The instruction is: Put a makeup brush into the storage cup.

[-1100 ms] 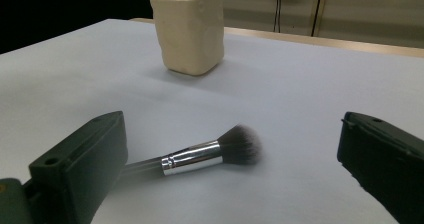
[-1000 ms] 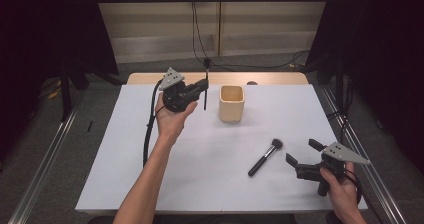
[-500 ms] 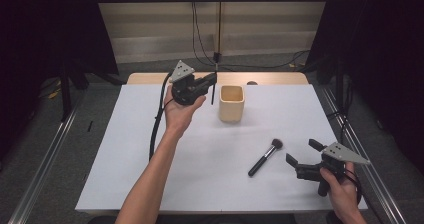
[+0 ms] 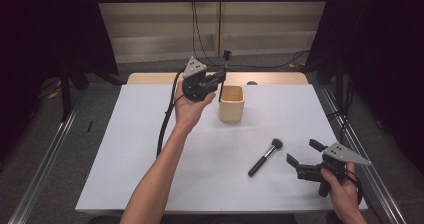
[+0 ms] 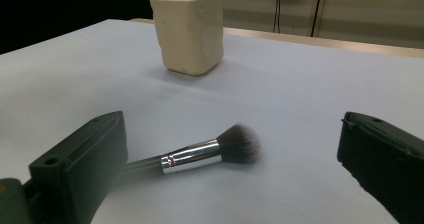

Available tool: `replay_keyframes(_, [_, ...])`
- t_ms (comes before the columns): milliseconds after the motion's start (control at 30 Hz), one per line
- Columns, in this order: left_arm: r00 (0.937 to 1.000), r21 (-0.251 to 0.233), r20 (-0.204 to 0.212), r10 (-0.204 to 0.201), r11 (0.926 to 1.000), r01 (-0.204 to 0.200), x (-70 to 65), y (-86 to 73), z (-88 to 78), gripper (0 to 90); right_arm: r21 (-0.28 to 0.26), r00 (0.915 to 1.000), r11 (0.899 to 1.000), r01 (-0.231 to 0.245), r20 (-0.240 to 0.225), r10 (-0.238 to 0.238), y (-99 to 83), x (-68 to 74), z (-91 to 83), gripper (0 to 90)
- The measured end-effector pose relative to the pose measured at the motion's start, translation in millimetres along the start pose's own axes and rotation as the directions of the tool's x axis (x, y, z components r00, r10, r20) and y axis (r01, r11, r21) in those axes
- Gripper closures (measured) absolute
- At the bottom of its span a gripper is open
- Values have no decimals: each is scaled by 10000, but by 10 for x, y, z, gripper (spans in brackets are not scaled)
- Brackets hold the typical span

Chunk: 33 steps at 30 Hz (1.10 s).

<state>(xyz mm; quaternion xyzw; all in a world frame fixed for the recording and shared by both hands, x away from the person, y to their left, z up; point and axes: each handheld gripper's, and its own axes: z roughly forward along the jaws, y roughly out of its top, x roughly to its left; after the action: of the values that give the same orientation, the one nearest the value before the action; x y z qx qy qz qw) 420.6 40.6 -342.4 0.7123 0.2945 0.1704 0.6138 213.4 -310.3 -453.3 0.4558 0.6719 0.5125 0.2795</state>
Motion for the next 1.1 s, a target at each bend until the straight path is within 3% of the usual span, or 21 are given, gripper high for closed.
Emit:
replay_keyframes(400, [9999,-88,113,124,9999,-123,-36,50,170,858,-19,10000,10000,-61,-20,61,0,-1,-4,0])
replay_keyframes(1100, [9999,86,-153,0,10000,1,118,-149,371,858,-13,10000,10000,-55,-7,55,-4,-9,-11,0])
